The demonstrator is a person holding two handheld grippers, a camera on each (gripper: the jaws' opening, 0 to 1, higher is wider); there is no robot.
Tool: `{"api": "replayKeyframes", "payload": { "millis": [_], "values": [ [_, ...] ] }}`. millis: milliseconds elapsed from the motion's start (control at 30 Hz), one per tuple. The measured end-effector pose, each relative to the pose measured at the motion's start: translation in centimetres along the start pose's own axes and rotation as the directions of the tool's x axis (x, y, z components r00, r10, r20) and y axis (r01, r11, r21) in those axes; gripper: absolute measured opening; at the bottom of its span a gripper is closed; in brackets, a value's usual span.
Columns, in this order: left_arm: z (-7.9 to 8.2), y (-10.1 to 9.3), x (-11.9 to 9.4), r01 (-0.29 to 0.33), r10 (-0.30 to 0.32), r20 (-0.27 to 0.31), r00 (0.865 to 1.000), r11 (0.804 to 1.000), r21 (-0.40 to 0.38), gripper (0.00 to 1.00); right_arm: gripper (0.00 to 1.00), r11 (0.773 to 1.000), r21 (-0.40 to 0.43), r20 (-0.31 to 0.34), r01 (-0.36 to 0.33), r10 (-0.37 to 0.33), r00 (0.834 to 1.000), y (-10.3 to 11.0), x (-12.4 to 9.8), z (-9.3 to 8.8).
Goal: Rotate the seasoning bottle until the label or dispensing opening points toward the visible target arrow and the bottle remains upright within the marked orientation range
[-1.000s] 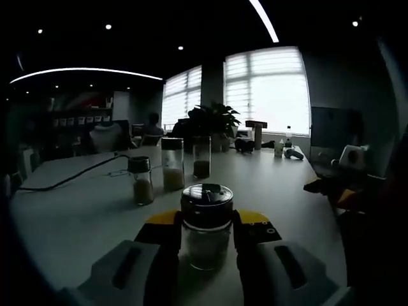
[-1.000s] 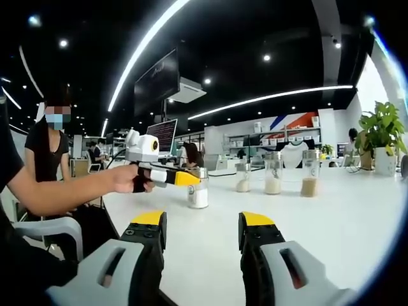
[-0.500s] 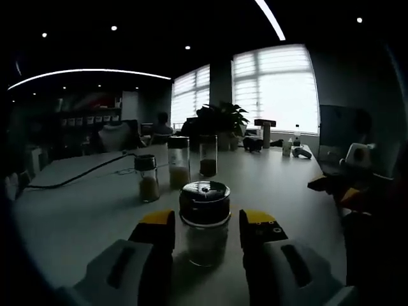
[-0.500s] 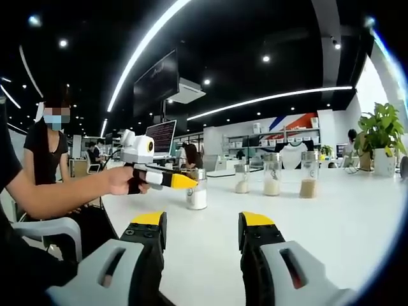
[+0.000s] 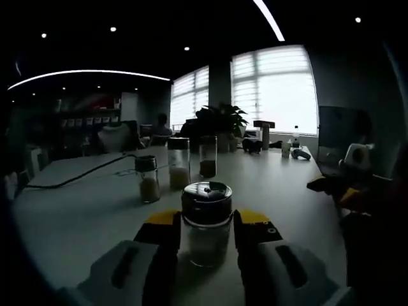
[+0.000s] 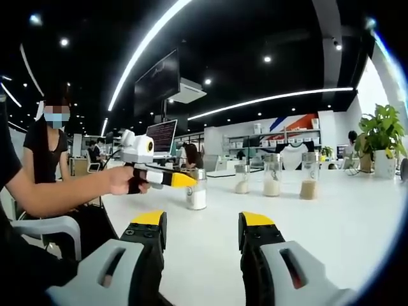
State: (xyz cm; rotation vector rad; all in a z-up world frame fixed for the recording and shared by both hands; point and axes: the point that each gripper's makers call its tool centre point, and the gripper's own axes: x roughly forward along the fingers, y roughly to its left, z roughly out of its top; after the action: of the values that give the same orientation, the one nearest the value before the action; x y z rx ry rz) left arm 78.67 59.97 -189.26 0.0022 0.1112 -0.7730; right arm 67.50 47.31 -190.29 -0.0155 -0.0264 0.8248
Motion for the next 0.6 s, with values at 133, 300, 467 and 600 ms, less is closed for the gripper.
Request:
{"api": "replayKeyframes", "payload": {
  "millis": [133, 300, 467, 600],
  "values": [
    [-0.1, -0.3, -0.5, -0.046, 0.046, 0.004, 0.999, 0.999, -0.003, 0.51, 0.44, 1.000, 0.004, 0.006, 0.003, -0.003, 1.000, -0.5, 0.2, 0.4],
    [-0.2, -1.5, -1.2, -0.091, 0.091, 0.020, 0.996, 0.995, 0.029, 0.65, 0.40, 1.000, -0.030, -0.010, 0.003, -0.003, 1.000, -1.3, 0.9, 0.6],
    [0.0, -2.2, -2.1, -0.138, 0.137, 0.046, 0.990, 0.990, 0.026, 0.77, 0.41, 1.000, 0.019, -0.006, -0.016, 0.016, 1.000, -1.8, 1.8, 0.8],
    [0.2, -2.7, -2.5, -0.165, 0.165, 0.062, 0.984, 0.986, 0.008, 0.87, 0.41, 0.999, 0.031, -0.030, -0.035, 0.036, 0.999, -2.5, 2.9, 0.8]
  ]
}}
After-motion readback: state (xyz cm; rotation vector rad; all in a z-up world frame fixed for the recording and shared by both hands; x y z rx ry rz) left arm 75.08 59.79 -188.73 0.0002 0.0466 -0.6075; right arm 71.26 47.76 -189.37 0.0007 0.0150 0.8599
